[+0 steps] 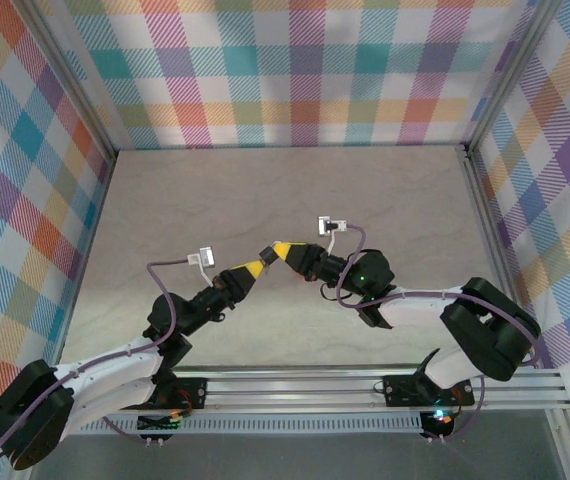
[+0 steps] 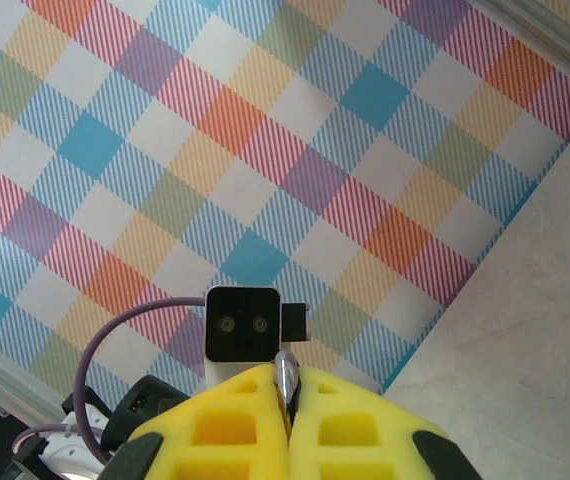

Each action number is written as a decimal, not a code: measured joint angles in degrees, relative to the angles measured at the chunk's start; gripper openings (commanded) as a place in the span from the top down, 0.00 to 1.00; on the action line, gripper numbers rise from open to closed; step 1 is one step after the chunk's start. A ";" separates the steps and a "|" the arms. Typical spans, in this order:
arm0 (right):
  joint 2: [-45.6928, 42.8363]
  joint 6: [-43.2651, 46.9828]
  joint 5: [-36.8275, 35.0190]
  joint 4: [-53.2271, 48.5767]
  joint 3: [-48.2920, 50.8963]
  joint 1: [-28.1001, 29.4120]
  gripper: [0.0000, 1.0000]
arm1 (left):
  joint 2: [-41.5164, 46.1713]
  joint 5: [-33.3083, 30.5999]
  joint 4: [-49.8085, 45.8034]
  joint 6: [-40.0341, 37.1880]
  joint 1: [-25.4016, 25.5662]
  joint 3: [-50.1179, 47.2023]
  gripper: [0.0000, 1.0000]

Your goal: Lock with the key

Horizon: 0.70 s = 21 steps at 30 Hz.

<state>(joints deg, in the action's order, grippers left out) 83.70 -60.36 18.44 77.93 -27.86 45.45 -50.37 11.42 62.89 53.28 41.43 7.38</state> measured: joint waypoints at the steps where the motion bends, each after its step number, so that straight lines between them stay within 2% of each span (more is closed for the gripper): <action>1: 0.00 0.13 0.04 -0.07 0.07 0.00 1.00 | 0.02 0.00 0.00 0.11 0.00 -0.11 1.00; 10: 0.00 1.31 1.03 -0.63 0.13 -1.31 1.00 | 0.74 -0.68 -0.98 1.18 -0.13 -0.50 1.00; 17: -0.28 1.46 -2.47 -0.72 0.44 -5.70 1.00 | 1.86 -3.98 0.33 1.40 -1.53 -1.36 1.00; 21: -0.28 1.49 -2.84 -0.74 0.44 -5.73 1.00 | 1.84 -4.26 0.46 1.38 -1.51 -1.51 1.00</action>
<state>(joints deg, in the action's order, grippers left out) 83.42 -58.87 15.59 77.19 -27.42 39.72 -48.53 7.16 63.35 54.65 39.92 5.87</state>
